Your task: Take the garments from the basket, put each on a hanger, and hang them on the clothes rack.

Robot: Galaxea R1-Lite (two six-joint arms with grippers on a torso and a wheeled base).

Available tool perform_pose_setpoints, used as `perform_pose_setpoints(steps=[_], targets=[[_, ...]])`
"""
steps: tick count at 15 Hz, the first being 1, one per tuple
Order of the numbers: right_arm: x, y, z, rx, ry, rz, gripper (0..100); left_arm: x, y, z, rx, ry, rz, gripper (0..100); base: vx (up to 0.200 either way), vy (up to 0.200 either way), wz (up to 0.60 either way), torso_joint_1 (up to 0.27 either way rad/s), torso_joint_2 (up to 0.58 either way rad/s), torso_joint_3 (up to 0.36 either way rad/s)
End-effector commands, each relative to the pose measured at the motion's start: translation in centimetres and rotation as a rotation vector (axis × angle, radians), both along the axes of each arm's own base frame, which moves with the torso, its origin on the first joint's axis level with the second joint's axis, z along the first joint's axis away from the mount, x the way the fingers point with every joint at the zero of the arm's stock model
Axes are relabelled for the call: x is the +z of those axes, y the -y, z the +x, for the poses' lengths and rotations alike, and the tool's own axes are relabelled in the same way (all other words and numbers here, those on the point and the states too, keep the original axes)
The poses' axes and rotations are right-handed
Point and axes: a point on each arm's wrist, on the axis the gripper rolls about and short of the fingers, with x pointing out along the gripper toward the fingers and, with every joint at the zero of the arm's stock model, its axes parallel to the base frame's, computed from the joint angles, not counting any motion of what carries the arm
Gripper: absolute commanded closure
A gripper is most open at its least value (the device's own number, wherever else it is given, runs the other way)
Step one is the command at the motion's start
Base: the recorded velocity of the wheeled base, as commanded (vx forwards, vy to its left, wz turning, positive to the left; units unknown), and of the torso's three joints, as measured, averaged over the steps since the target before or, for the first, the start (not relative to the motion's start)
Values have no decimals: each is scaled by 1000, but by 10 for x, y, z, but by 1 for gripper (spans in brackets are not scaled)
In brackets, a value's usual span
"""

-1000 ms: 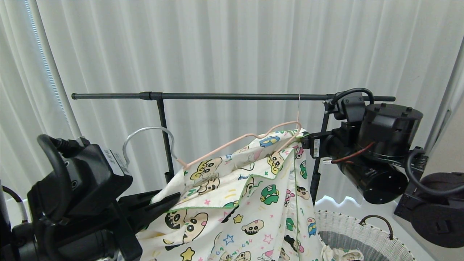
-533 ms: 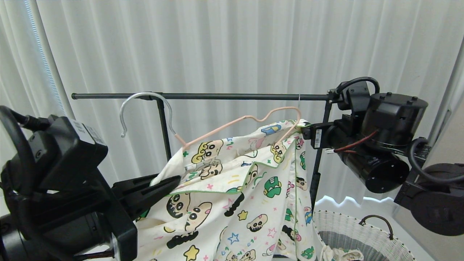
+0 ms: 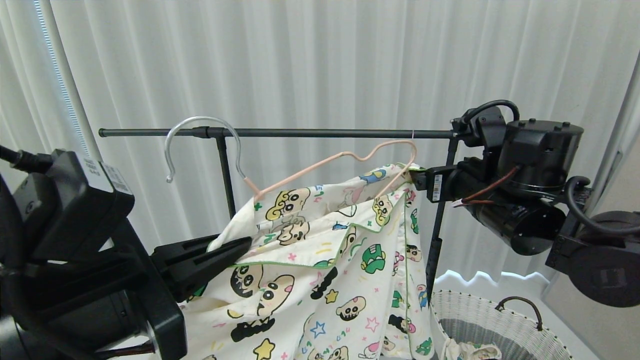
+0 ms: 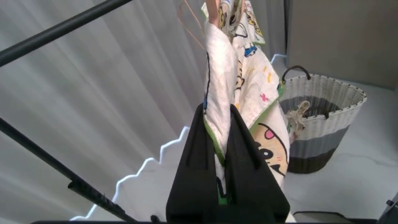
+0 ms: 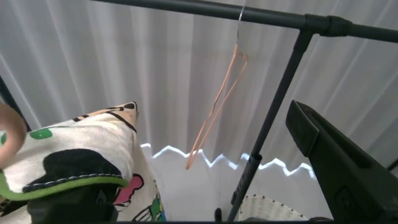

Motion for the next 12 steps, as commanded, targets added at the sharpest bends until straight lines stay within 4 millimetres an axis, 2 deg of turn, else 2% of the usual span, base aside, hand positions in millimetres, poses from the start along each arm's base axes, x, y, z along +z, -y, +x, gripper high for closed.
perform_pose_setpoints(steps=[1, 4, 6, 9, 12], targets=[[1, 7, 6, -18, 1, 7, 0, -3, -2, -2, 2, -6, 7, 100, 0, 0, 0, 0, 0, 0], [5, 13, 10, -14, 11, 26, 0, -11, -3, -3, -2, -23, 24, 100, 0, 0, 0, 0, 0, 0], [7, 11, 10, 20, -4, 54, 0, -3, 1, -1, -58, 35, 15, 100, 0, 0, 0, 0, 0, 0], [9, 10, 12, 56, -6, 59, 0, -8, 0, 0, -91, 56, 64, 100, 0, 0, 0, 0, 0, 0], [5, 10, 11, 109, -52, 97, 0, -4, 0, 0, -111, 75, 42, 100, 0, 0, 0, 0, 0, 0]])
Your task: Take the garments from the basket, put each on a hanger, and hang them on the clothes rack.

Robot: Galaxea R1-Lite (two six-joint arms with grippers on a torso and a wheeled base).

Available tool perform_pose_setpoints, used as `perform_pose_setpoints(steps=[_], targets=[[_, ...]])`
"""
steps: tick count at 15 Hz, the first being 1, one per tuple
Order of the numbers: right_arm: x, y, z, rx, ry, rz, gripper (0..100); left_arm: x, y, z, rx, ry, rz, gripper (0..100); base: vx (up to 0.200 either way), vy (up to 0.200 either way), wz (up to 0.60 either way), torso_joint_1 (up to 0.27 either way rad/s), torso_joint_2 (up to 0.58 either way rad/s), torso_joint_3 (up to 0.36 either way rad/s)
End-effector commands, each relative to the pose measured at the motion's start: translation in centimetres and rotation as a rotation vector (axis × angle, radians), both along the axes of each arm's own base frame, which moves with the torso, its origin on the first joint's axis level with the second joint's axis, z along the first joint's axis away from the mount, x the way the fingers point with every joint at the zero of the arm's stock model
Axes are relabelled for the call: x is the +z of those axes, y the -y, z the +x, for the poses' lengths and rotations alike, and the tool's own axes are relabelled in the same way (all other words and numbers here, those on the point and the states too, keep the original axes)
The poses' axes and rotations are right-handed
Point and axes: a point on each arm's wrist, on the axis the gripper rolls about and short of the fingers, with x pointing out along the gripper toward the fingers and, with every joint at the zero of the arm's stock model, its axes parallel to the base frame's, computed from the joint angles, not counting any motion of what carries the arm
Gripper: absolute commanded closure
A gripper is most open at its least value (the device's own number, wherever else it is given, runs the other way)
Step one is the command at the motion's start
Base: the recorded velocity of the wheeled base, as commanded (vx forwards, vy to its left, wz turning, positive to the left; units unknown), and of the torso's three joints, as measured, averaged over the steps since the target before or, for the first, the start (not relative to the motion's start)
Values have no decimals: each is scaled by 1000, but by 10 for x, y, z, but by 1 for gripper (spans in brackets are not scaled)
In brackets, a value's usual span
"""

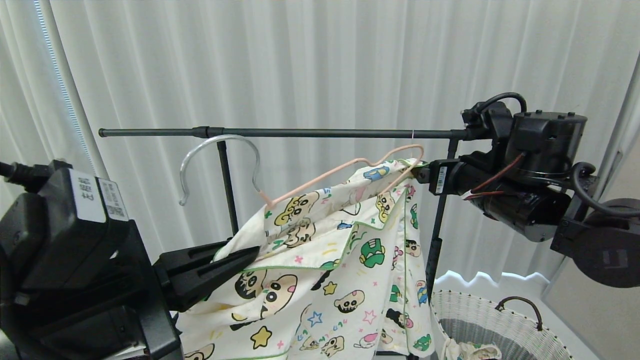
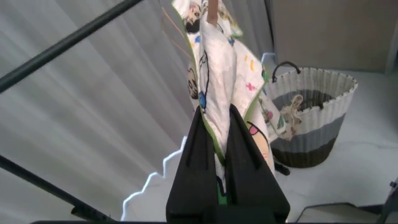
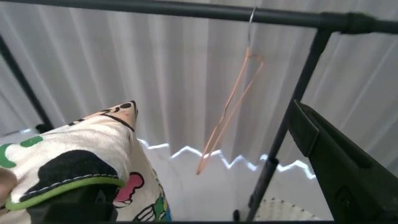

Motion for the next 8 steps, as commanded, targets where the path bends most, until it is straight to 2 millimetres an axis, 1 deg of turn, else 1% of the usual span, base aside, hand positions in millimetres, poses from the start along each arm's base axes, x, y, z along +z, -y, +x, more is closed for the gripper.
perform_pose_setpoints(steps=[1, 3, 4, 8], targets=[[-1, 1, 1, 19, -12, 2, 0, -1, -1, 1, 13, 0, 1, 100, 0, 0, 0, 0, 0, 0], [-4, 4, 4, 34, -29, -6, 0, 3, -2, 3, 20, 11, -8, 100, 0, 0, 0, 0, 0, 0], [-4, 8, 7, 40, -32, -5, 0, 1, -4, 2, 24, 8, -4, 100, 0, 0, 0, 0, 0, 0], [-4, 16, 11, 19, -33, 3, 0, -19, -9, 4, 45, -31, 57, 100, 0, 0, 0, 0, 0, 0]])
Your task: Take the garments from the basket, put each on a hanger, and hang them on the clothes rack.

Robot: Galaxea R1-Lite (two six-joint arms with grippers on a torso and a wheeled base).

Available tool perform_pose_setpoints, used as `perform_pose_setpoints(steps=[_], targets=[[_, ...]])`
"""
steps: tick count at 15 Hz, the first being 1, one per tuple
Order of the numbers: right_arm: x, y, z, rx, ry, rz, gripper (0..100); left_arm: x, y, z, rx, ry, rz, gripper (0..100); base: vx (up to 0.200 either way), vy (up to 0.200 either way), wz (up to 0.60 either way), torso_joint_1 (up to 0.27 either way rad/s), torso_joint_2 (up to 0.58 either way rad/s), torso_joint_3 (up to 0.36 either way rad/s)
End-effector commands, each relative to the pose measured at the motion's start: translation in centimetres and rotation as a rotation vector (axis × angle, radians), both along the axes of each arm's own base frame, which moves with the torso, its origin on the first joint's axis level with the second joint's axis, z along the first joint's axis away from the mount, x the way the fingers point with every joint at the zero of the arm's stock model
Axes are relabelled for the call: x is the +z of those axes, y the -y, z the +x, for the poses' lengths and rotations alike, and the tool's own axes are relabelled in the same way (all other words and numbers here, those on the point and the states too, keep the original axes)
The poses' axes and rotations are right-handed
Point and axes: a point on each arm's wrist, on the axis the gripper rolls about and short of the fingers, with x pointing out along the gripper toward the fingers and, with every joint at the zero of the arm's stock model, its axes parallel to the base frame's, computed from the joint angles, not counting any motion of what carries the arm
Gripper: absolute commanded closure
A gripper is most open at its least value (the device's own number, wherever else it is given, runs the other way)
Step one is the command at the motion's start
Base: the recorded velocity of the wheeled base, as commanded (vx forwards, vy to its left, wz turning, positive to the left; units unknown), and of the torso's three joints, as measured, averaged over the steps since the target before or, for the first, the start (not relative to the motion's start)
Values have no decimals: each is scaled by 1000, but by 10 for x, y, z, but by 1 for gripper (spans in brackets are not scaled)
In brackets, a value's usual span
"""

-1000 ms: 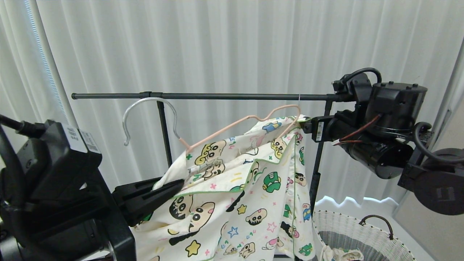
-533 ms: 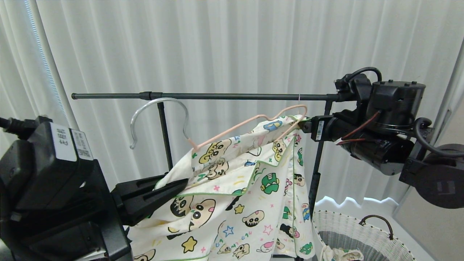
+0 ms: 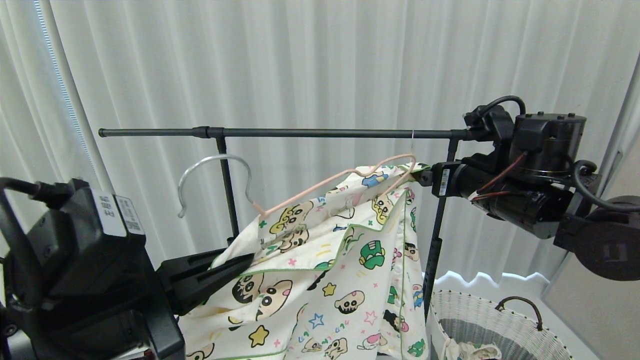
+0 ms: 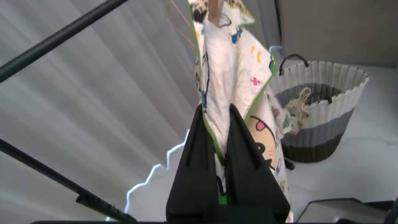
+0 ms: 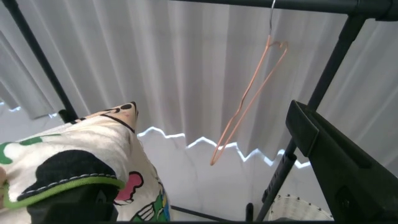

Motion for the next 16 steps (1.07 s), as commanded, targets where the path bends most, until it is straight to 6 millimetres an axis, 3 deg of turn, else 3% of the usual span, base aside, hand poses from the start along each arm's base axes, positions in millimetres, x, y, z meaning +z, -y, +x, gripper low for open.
perform_pose_setpoints(steps=[1, 7, 16], targets=[[0, 2, 1, -12, -1, 6, 0, -10, -3, 2, 15, -6, 49, 100, 0, 0, 0, 0, 0, 0], [0, 1, 0, -5, -2, 14, 0, -21, -11, 19, 65, -7, 142, 100, 0, 0, 0, 0, 0, 0], [10, -3, -11, 23, 24, 29, 0, -40, 2, 46, 159, -98, 233, 100, 0, 0, 0, 0, 0, 0]])
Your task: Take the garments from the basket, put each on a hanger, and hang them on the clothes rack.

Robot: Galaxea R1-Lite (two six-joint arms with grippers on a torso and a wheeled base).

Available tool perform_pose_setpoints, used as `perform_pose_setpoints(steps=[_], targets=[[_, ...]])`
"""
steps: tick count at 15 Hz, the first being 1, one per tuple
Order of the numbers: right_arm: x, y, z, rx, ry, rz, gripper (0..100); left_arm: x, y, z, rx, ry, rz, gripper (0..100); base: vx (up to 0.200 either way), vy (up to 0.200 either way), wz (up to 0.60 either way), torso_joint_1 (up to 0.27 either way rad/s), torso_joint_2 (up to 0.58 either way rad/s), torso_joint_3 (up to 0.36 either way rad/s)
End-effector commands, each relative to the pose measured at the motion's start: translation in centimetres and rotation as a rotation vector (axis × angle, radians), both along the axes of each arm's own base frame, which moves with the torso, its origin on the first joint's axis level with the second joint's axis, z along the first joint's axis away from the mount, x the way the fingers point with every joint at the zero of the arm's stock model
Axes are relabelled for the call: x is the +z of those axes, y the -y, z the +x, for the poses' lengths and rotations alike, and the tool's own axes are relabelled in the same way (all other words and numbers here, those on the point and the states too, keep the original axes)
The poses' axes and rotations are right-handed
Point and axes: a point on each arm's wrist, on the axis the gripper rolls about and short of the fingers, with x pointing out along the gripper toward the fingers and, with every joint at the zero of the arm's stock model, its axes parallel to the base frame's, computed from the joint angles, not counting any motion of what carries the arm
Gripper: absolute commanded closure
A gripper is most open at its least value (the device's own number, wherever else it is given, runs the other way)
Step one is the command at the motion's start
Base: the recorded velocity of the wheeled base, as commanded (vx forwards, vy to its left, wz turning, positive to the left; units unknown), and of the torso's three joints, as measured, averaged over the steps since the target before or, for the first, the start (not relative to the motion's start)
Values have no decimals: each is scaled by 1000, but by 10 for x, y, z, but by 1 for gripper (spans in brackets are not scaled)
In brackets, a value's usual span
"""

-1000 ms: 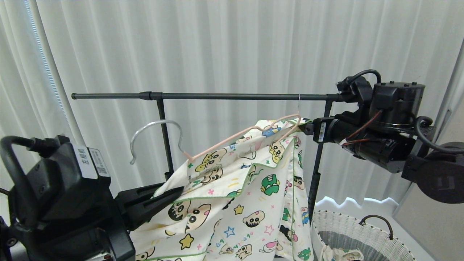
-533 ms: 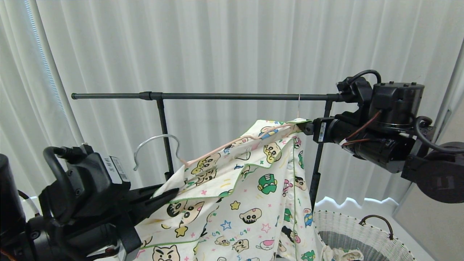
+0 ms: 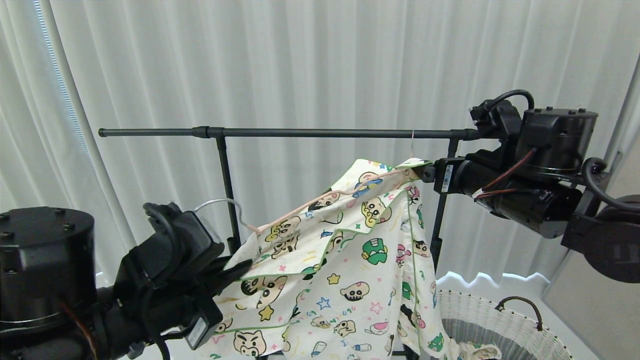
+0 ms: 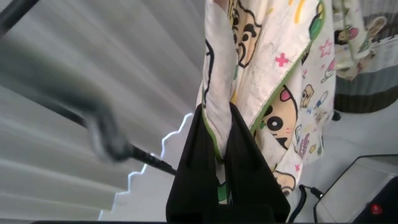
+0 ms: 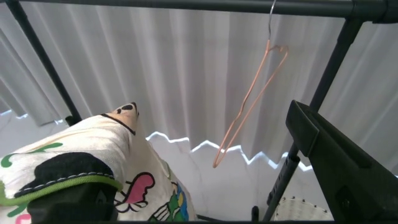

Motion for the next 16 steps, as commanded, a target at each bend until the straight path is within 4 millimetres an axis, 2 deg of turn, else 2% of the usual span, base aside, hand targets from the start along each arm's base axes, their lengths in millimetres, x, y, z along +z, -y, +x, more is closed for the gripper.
perform_pose_setpoints(steps=[1, 4, 7, 10, 16], targets=[[2, 0, -2, 8, 5, 3, 0, -5, 5, 7, 0, -25, 18, 100, 0, 0, 0, 0, 0, 0], [6, -1, -8, 23, 12, 10, 0, -12, 8, 13, 6, -51, 46, 100, 0, 0, 0, 0, 0, 0], [-2, -6, -18, 54, -12, -11, 0, -15, 11, 22, 109, -46, 91, 100, 0, 0, 0, 0, 0, 0], [1, -11, -24, 80, -3, -5, 0, -17, 13, 27, 139, -48, 110, 100, 0, 0, 0, 0, 0, 0], [-1, -23, -51, 158, -9, -13, 0, -14, 27, 53, 245, -52, 90, 100, 0, 0, 0, 0, 0, 0]])
